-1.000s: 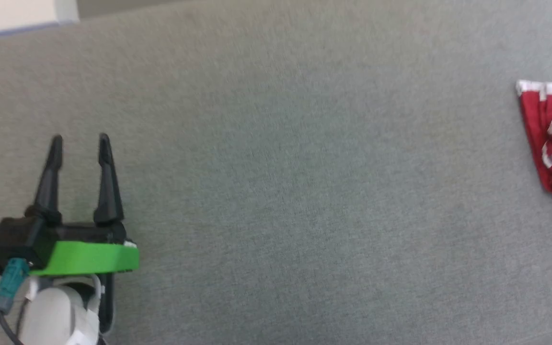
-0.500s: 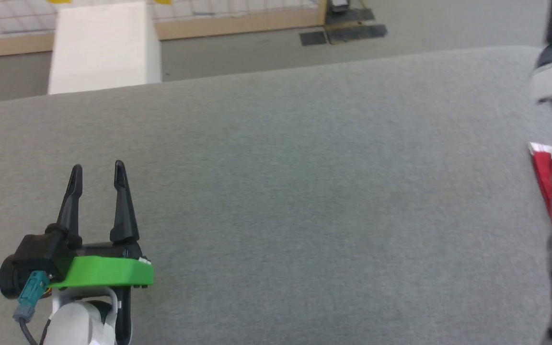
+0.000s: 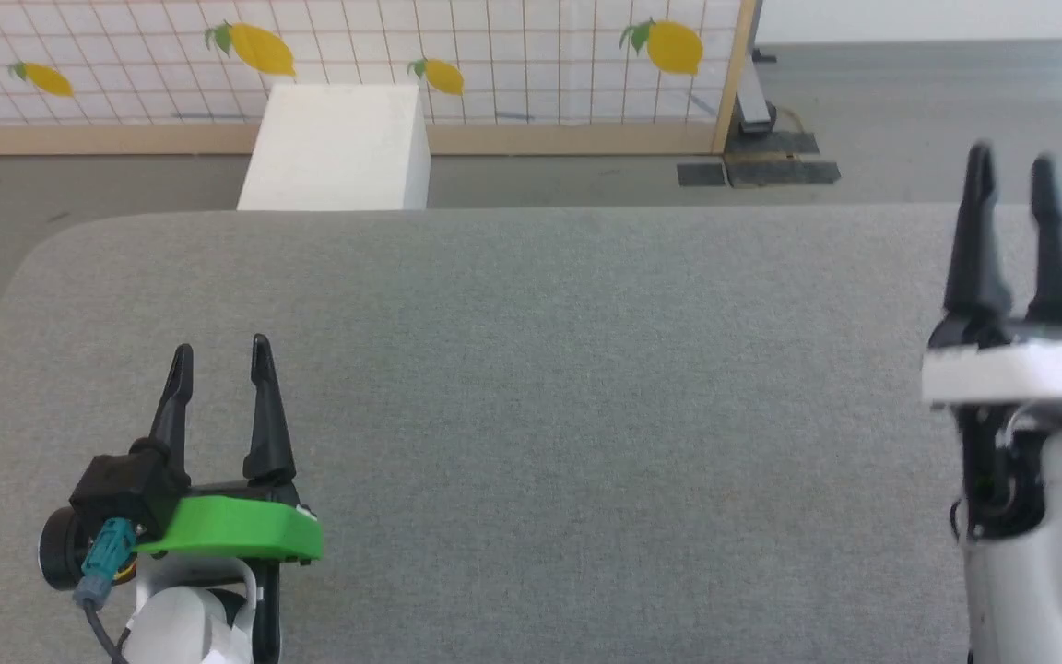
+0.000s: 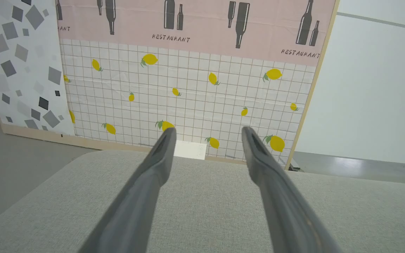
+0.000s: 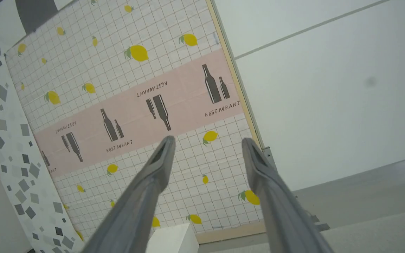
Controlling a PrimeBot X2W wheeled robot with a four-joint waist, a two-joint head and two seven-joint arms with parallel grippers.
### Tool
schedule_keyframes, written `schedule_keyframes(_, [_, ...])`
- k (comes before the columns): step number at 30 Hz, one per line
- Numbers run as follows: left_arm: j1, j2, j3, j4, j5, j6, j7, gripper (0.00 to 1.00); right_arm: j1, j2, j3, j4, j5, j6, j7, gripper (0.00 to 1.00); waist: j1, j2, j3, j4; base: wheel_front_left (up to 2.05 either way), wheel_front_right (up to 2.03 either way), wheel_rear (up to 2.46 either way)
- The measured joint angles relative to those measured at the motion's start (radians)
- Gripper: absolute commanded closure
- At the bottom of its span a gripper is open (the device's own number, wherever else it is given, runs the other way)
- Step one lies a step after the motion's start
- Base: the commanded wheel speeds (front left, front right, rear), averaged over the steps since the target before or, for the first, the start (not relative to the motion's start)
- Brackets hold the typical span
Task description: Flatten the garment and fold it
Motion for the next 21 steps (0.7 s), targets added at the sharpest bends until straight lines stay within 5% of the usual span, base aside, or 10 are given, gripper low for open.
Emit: schedule_keyframes(21, [0.004, -0.019, -0.067, 0.151, 0.003, 0.055, 0.0, 0.0, 0.321, 0.001, 0.09, 0.002, -0.15, 0.0, -0.016, 0.0, 0.0, 0.0, -0.064, 0.036, 0.0, 0.0, 0.0])
